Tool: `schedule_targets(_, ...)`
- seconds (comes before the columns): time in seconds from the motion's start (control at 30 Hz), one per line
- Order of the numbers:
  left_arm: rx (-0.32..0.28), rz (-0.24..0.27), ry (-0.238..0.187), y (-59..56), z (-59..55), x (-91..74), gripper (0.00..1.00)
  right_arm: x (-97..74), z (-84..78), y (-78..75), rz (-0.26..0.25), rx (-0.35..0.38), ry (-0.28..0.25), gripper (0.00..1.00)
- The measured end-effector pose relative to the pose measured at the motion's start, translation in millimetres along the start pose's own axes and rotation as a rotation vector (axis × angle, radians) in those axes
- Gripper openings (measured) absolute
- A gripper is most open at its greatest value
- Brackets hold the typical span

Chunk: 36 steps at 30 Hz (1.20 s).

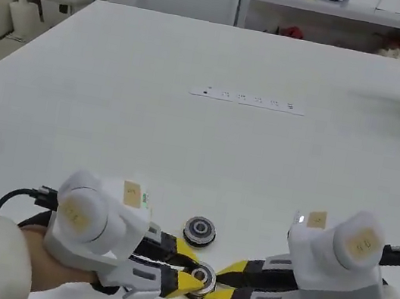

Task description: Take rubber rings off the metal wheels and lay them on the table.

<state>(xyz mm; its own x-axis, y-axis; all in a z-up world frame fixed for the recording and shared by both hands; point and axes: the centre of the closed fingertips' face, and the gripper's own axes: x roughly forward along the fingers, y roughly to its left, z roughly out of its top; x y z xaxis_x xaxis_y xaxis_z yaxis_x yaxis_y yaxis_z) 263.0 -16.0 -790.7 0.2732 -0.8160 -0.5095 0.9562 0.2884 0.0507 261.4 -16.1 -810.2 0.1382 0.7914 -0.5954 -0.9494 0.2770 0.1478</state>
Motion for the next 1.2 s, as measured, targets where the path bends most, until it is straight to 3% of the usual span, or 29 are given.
schedule_targets(0.2,0.005,0.004,-0.005,0.2,-0.1,-0.3,0.14,-1.2,-2.0,-0.4,-0.002,-0.004,0.008,0.12)
schedule_targets(0.33,0.014,0.010,-0.005,1.6,-0.3,-0.4,0.14,-2.8,-3.2,-4.1,-0.011,0.002,0.010,0.01)
schedule_targets(0.47,0.017,0.012,-0.006,2.1,-0.2,-0.2,0.14,-2.9,-3.1,-4.5,-0.016,0.014,0.011,0.01)
schedule_targets(0.63,0.023,0.013,-0.008,2.4,-0.3,0.3,0.14,-3.8,-3.9,-8.2,-0.018,0.156,0.009,0.00)
schedule_targets(1.0,0.025,0.013,-0.011,2.8,-0.6,1.0,0.14,-7.0,-3.3,-8.1,-0.003,0.269,-0.007,0.00)
schedule_targets(1.2,0.025,0.015,-0.011,3.1,-0.9,1.3,0.14,-8.5,-2.0,-8.5,0.002,0.290,-0.016,0.00)
